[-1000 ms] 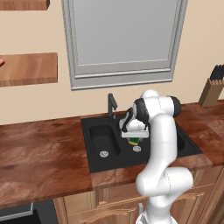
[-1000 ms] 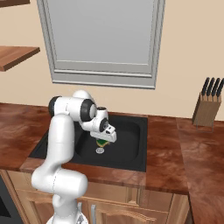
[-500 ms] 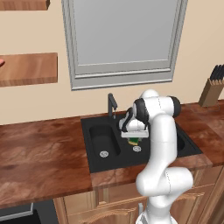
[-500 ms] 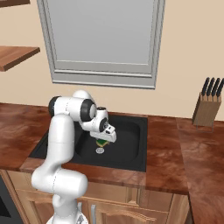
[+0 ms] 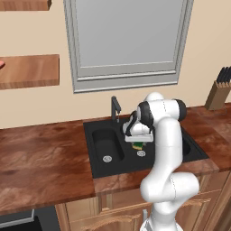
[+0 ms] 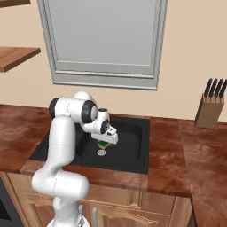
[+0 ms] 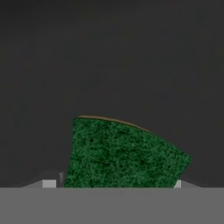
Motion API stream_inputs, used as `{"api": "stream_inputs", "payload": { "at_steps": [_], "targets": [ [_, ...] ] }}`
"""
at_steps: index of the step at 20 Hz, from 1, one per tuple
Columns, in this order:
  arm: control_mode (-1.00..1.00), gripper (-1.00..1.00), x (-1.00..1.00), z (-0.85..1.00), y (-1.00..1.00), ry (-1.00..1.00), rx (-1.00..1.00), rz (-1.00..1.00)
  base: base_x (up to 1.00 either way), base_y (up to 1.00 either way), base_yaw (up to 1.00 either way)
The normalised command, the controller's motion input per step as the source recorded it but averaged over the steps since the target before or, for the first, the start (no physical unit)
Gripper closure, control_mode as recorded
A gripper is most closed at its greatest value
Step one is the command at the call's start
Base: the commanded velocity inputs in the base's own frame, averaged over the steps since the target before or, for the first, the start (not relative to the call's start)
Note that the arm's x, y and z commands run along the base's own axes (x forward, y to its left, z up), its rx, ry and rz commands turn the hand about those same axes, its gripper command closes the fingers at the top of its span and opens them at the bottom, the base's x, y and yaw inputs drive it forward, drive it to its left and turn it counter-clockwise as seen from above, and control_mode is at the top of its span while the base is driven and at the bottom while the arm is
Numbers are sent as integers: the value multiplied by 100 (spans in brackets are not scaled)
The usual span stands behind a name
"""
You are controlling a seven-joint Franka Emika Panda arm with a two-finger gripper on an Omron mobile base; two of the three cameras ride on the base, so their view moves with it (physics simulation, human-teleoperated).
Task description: Pick up the bar soap and sponge from the sink, and place them back in the shelves.
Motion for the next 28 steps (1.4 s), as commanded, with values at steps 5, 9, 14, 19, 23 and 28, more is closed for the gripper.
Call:
{"api": "stream_inputs", "payload": {
  "at_steps": [5,9,14,19,23,28],
  "targets": [
    [-100,100,0,17,-10,-1,0,0,0,0,0],
    [-100,100,0,40,-16,-2,0,0,0,0,0],
    [-100,100,0,45,-10,0,0,0,0,0,0],
    [-100,100,0,52,-3,0,0,0,0,0,0],
    [-100,100,-4,53,0,0,0,1,0,0,0],
    [-100,100,-8,45,1,0,0,1,0,0,0]
  ]
}}
